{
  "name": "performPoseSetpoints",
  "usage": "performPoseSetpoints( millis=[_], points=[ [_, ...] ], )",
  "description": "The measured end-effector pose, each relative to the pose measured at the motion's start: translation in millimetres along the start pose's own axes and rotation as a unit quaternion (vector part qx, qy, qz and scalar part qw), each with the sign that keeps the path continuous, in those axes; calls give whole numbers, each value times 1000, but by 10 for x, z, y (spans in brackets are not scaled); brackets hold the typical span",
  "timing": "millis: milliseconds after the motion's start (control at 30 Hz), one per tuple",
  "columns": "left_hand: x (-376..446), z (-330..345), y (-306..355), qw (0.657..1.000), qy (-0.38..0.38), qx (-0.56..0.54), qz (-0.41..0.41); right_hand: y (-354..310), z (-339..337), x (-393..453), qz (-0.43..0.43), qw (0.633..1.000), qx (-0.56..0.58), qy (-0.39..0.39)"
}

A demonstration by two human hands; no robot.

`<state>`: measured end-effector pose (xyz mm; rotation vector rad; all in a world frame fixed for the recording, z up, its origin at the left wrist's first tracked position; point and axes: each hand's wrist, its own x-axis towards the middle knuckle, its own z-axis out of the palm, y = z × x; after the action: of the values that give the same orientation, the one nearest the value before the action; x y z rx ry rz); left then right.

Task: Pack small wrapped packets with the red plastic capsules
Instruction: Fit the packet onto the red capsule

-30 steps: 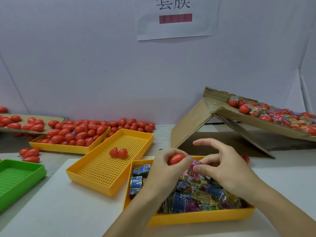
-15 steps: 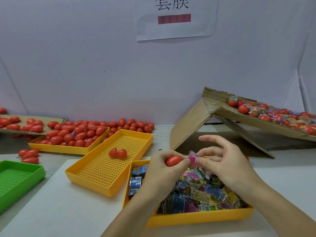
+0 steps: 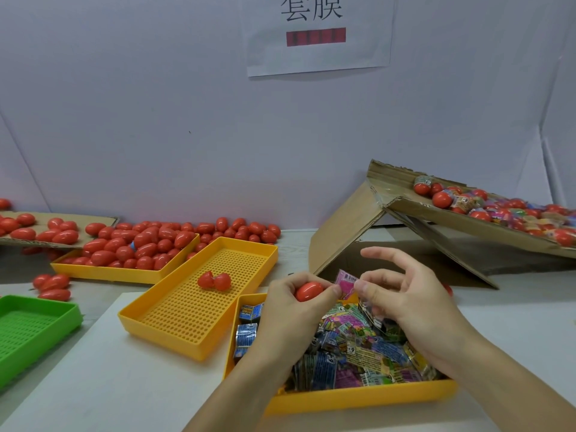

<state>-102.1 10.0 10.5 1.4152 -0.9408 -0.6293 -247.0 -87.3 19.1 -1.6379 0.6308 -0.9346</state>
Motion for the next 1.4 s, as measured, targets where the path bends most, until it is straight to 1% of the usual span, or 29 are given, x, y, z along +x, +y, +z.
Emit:
performPoseSetpoints(
  millis=[67,100,167,233,300,433,567,700,833,933,1033,1100,1167,1300,1400],
  points=[
    [3,-11,8,999,-10,-32,-16,4,0,10,8,1000,29,-8],
    [12,-19,10,997,-17,-65,-30,5,-4,14,11,999,40,-15],
    [30,-30,21,987,-29,-145,-57,3,-16,17,13,998,43,-36],
    [37,-37,28,982,-29,-174,-69,-5,-24,7,13,997,41,-66],
    [32,-40,22,988,-18,-140,-63,-13,-22,-1,12,996,44,-82],
    [-5,-15,16,999,-12,-20,-28,-25,-29,15,20,995,85,-44],
    [-15,30,19,998,-19,59,10,-27,-27,8,19,996,81,-45],
    [-13,30,17,996,-16,81,28,-31,-9,-6,6,998,51,-45],
    [-18,42,11,992,-20,115,44,-36,6,-13,-8,998,49,-44],
    [-27,49,18,989,-22,133,63,-39,22,-11,-16,999,42,-19],
    [-46,59,27,983,-17,155,101,-44,28,-16,-26,1000,10,2],
    [-56,60,23,976,-17,170,138,-49,39,-26,-34,999,-13,3],
    [-58,61,19,969,-13,189,156,-54,48,-39,-37,999,-27,-1],
    [-45,74,0,969,2,190,160,-66,35,-44,-35,999,-16,-9],
    [-25,65,7,981,16,140,133,-74,24,-38,-21,999,11,-26]
  ],
)
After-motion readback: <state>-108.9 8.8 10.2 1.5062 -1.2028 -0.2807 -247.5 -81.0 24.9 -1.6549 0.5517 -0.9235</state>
